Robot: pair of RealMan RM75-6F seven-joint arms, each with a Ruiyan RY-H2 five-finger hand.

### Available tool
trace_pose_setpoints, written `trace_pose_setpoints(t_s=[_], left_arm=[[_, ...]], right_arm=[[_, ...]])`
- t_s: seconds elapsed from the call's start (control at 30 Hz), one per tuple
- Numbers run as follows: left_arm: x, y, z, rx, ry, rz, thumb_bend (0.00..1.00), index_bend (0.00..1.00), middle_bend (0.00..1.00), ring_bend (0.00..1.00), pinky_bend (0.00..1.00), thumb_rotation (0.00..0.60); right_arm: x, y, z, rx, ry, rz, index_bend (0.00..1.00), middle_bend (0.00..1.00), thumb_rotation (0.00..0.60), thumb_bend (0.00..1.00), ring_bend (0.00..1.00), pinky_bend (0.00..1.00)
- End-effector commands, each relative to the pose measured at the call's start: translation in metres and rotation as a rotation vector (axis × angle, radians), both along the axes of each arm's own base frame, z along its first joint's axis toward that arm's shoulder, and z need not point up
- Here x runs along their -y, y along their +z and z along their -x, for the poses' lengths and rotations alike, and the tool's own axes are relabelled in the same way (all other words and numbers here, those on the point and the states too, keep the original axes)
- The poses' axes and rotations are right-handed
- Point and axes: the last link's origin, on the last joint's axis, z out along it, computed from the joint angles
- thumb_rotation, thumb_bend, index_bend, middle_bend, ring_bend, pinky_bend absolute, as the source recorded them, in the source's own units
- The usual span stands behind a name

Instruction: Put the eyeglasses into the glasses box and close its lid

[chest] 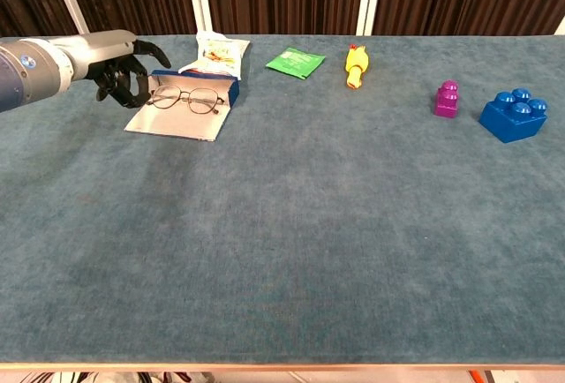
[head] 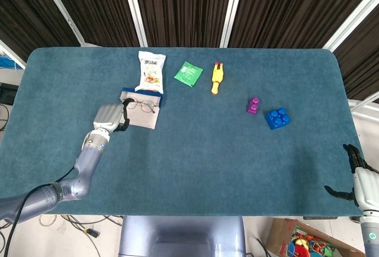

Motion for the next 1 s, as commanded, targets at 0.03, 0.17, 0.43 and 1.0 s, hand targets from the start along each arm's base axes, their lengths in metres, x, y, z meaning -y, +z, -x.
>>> trace_pose_setpoints(t_s=[0.03,0.17,0.43,1.0], left_arm=[[0.000,-0.003,0.003,-0.018,0.020,0.001,0.51,0.11,0.64,0.63,0.72,0.600],[-0.004,-0.010,0.006,-0.020,0.062,0.006,0.51,0.04,0.67,0.66,0.73,0.600],[-0.011,-0.026,0.008,-0.018,0.122,0.060,0.51,0.03,0.68,0.67,0.74,0.600],[-0.017,-0.044,-0.001,-0.020,0.118,0.097,0.51,0.03,0.68,0.67,0.74,0.600]], right_arm=[[0.000,0.000,0.000,-0.001,0.001,-0.001,0.00,0.07,0.600,0.15,0.19,0.26],[0.000,0.000,0.000,-0.002,0.001,-0.003,0.00,0.07,0.600,0.15,0.19,0.26],[0.000,0.000,0.000,0.000,-0.005,0.000,0.00,0.07,0.600,0.15,0.19,0.26],[0.000,0.001,0.001,0.002,-0.013,0.005,0.00,0.07,0.600,0.15,0.19,0.26]])
